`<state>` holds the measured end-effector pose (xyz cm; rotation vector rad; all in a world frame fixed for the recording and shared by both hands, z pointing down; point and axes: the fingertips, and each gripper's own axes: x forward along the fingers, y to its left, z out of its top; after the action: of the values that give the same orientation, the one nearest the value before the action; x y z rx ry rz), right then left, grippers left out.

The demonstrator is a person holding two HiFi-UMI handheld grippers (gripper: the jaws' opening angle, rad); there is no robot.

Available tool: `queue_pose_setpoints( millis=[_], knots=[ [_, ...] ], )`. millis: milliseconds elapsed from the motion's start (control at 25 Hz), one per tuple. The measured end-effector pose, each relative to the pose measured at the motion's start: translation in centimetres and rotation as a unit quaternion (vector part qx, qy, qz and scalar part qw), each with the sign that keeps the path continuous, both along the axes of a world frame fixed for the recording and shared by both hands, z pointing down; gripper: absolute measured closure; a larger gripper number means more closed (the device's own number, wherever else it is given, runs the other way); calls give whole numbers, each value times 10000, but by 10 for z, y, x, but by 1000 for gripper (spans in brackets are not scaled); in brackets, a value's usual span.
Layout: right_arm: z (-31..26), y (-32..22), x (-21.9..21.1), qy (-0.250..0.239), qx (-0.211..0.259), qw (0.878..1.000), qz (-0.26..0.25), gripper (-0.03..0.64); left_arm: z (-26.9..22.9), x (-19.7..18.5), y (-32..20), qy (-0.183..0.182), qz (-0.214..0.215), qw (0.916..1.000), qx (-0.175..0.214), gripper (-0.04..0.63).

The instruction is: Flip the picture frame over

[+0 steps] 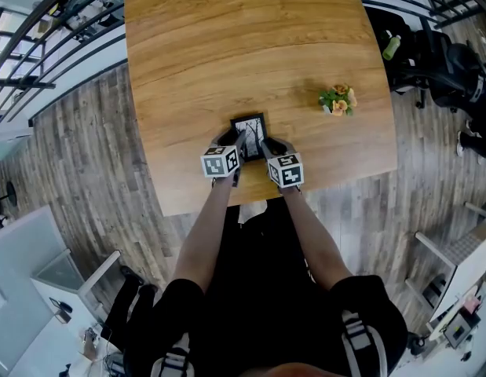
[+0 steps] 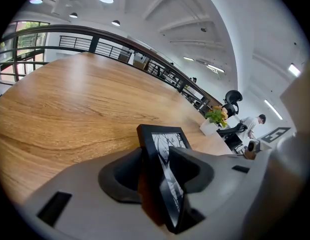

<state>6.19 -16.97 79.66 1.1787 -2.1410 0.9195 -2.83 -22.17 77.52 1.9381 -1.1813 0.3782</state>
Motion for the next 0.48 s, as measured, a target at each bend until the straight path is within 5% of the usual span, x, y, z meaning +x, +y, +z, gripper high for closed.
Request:
queue_pose_setpoints(
  millis=[480],
  knots=[
    [4, 0, 1, 53, -7, 10000, 55, 517, 5, 2, -2, -418, 19, 9991, 6, 414]
  ],
)
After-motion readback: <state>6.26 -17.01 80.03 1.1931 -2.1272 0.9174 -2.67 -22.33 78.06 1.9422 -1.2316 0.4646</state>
